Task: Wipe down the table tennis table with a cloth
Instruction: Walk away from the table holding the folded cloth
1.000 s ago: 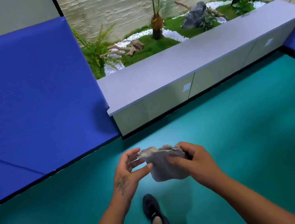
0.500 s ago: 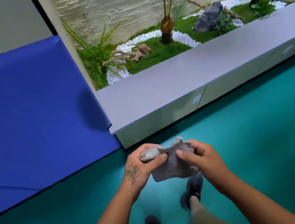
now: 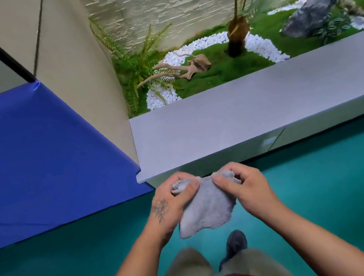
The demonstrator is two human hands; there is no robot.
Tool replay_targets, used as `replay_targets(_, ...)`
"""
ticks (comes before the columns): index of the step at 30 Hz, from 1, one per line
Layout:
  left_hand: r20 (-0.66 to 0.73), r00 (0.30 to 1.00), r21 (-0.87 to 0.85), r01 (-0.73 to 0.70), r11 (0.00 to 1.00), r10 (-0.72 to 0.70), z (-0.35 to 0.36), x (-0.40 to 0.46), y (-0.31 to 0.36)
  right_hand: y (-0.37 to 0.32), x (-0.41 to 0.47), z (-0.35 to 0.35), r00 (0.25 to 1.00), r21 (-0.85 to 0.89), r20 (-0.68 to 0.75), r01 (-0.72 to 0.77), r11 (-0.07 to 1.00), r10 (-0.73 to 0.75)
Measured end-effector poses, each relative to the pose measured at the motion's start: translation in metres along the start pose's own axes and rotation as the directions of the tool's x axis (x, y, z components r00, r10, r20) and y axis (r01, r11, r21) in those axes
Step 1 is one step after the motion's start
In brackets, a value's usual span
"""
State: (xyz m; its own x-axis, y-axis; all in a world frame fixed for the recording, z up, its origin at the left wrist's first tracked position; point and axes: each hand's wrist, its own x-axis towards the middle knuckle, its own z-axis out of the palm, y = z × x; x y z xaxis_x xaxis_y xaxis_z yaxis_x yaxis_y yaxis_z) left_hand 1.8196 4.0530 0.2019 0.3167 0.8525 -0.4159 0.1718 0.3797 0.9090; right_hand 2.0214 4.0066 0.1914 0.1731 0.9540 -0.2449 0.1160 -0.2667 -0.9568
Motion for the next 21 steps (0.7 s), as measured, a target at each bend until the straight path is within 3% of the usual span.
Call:
replay_targets(4,0.004,0.991,-0.282,0.133,0.95,-0.137,0.009,0.034,0.001,0.001,0.042,-0.002,0.995,0.064,0.013,-0.096,0.993,0.096)
replay_targets(7,0.031,0.982,-0.353,0.187,0.917,-0.189,0.009,0.063,-0.006,0.014,0.075,0.003,0.983,0.115,-0.061,-0.166,0.979,0.173)
replay_targets(10,0.084,0.973,-0.323,0.233,0.917,-0.217,0.0,0.088,-0.016,0.029,0.112,-0.001,0.949,0.187,-0.115,-0.27,0.944,0.294)
replay_targets(15,-0.049,0.972,-0.21,0.216,0.954,-0.231,-0.017,0.142,-0.031,0.048,0.154,-0.001,0.888,0.287,0.028,-0.447,0.847,0.459)
replay_targets(21,-0.042,0.971,-0.041,0.232,0.972,-0.234,-0.043,0.223,-0.084,0.095,0.201,0.021,0.89,-0.065,-0.027,-0.456,0.888,0.455)
